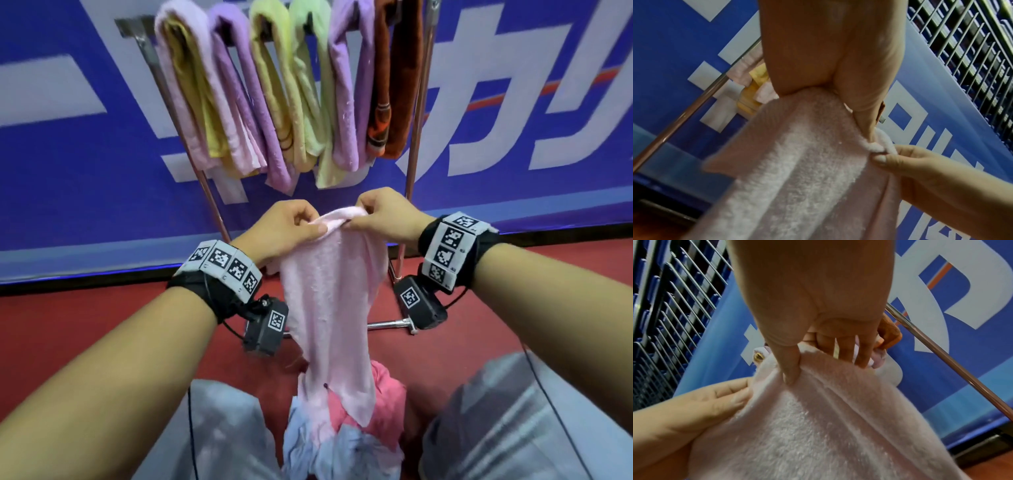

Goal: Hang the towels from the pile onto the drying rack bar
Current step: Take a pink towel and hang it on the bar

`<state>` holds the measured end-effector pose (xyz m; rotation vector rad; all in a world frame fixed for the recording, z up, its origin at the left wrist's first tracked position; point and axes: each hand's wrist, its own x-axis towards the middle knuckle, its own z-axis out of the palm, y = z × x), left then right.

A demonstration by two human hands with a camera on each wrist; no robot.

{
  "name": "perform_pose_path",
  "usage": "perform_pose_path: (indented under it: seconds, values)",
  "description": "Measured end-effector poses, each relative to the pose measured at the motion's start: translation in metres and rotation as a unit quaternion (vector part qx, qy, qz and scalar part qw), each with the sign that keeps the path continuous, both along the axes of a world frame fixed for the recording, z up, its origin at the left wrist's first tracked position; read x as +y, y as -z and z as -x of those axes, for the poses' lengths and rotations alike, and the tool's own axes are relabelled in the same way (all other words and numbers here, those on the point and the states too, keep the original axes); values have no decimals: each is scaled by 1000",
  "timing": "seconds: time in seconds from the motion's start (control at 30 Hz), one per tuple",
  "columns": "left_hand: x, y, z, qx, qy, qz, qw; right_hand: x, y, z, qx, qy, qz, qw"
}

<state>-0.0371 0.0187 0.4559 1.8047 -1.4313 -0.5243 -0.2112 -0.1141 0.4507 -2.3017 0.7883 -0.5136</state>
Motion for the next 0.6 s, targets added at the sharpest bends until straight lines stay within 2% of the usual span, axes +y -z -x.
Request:
perform_pose_path:
  seconds: [0.2,0.4,0.6]
  values:
    - [6,-16,-8,-81,0,-45,996,1,-27,1,-44,0,53,998]
    - [18,-15,-20,-140,-102,-46,984,-12,-37,9,-108,44,40,992]
    - [24,-15,-32,-149,-162,-53,974,-19,-42,19,-112,64,34,991]
